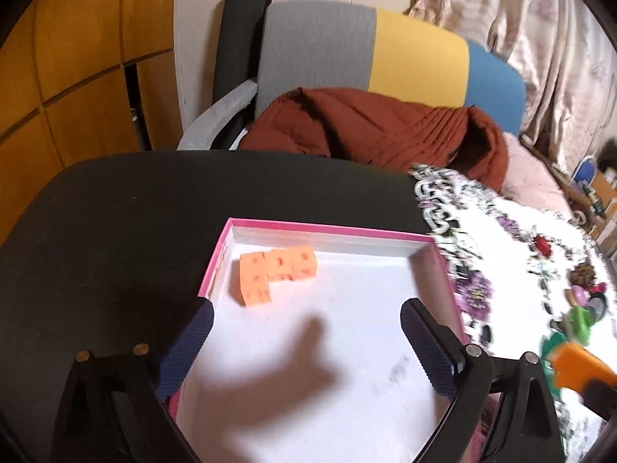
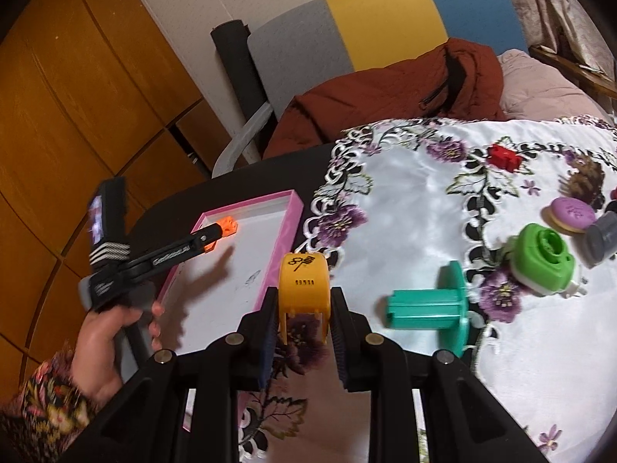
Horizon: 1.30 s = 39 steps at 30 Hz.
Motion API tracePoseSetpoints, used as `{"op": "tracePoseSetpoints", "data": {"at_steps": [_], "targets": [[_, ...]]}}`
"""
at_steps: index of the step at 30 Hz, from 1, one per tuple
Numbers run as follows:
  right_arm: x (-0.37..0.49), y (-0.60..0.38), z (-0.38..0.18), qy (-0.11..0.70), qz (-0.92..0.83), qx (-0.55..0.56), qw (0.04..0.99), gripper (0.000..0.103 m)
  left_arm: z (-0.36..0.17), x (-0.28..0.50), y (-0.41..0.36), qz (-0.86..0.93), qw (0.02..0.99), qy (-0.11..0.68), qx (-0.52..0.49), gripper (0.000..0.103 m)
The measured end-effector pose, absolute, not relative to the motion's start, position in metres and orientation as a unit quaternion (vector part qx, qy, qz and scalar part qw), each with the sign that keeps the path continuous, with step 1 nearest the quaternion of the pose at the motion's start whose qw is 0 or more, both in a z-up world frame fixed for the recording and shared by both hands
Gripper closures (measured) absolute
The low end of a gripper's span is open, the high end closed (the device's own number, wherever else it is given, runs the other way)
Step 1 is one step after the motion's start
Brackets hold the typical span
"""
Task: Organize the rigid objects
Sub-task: 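Lower the yellow-orange piece into the tray and open the right tool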
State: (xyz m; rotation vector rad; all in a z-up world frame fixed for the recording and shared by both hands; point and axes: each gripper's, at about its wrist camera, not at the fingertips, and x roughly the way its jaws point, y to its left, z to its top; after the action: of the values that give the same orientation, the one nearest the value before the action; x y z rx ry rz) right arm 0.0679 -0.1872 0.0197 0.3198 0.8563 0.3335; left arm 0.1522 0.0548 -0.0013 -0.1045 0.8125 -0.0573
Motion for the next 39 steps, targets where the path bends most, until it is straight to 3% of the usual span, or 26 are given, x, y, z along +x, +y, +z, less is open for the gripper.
{"op": "tracePoseSetpoints", "data": {"at_steps": [21, 39], "targets": [[0.157, -0.072, 0.005, 0.436, 0.217, 0.039, 0.873, 0.079, -0.009, 0.039, 0.067, 0.012, 0.913, 0.388, -0.122, 0.001], [0.213, -0.035, -0.016, 0.448, 0.186, 0.004, 0.874, 0.078, -0.01, 0.019, 0.08, 0.001, 0.909, 0.394, -0.135, 0.001]]}}
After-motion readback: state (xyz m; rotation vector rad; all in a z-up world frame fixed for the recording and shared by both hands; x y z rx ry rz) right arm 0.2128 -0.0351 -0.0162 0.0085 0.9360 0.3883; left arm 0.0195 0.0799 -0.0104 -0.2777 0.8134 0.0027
